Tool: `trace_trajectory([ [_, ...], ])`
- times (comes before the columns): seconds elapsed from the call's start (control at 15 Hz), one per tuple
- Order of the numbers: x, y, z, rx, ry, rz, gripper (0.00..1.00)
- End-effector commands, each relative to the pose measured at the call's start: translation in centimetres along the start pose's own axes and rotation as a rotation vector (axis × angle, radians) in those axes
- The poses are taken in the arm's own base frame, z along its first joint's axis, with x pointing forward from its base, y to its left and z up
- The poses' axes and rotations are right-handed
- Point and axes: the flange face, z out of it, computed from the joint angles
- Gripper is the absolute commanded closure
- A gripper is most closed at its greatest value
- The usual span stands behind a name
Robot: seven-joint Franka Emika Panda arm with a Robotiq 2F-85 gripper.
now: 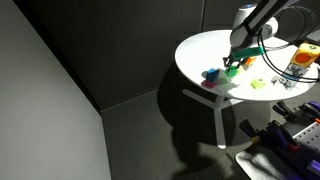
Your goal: Put the blue block onto the pink block then move the green block next to it
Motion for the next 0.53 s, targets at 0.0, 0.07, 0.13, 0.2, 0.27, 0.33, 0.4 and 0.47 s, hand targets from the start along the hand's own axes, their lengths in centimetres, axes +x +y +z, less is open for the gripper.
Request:
trace_trajectory([
  [0.0, 0.47, -0.70, -0.67, 0.001, -0.006, 0.091, 0.71],
  [0.07, 0.50, -0.83, -0.75, 0.003, -0.004, 0.110, 0.71],
  [0.13, 0.55, -0.93, -0.85, 0.005, -0.004, 0.129, 0.71],
  [0.2, 0.63, -0.99, -0.97, 0.007, -0.003, 0.147, 0.71],
  [0.27, 0.70, -1.04, -1.07, 0.010, -0.002, 0.163, 0.71],
  [0.33, 0.82, -1.09, -1.19, 0.012, -0.001, 0.175, 0.71],
  [0.4, 0.96, -1.15, -1.30, 0.012, 0.000, 0.187, 0.71],
  [0.47, 1.06, -1.20, -1.39, 0.012, 0.000, 0.194, 0.71],
])
